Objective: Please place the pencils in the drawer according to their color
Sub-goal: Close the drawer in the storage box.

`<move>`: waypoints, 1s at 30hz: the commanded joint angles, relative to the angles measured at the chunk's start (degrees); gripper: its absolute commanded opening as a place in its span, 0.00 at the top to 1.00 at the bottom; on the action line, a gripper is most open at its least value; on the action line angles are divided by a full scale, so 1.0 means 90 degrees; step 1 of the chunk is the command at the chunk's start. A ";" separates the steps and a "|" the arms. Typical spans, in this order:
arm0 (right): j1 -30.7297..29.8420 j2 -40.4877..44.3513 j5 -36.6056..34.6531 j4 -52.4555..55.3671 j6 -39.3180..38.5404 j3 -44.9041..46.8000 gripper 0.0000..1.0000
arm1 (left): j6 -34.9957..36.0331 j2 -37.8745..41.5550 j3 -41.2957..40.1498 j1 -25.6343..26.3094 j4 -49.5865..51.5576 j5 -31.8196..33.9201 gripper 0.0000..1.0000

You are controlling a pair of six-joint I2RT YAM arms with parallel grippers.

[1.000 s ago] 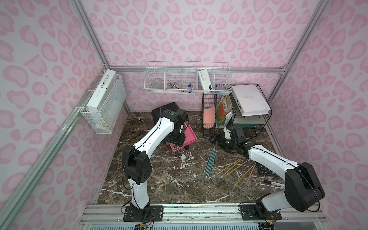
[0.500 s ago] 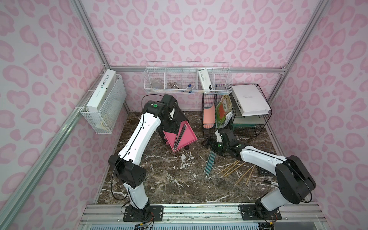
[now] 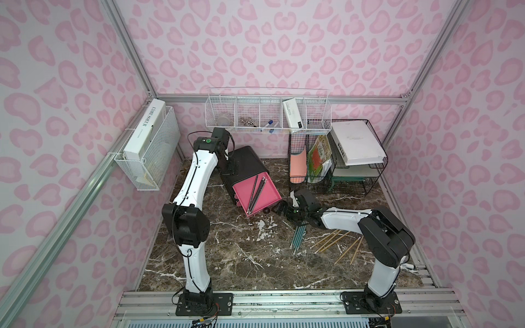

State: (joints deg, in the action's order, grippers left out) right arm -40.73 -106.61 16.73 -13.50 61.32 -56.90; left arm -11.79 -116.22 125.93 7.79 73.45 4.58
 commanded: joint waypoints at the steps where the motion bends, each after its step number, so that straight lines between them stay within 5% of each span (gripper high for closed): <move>1: -0.0062 -0.0297 0.0001 -0.0116 0.0253 -0.0230 0.00 | 0.0031 -0.0151 0.0070 -0.0146 -0.0159 -0.0192 0.12; 30: 0.0026 -0.1181 0.0180 -0.0231 0.0398 -0.2650 0.00 | -0.0257 -0.0736 0.0034 -0.0251 0.0267 -0.0675 0.16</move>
State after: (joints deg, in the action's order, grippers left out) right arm -40.62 -116.11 17.30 -14.11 64.25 -78.41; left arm -14.92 -121.64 127.17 5.52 67.46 -4.27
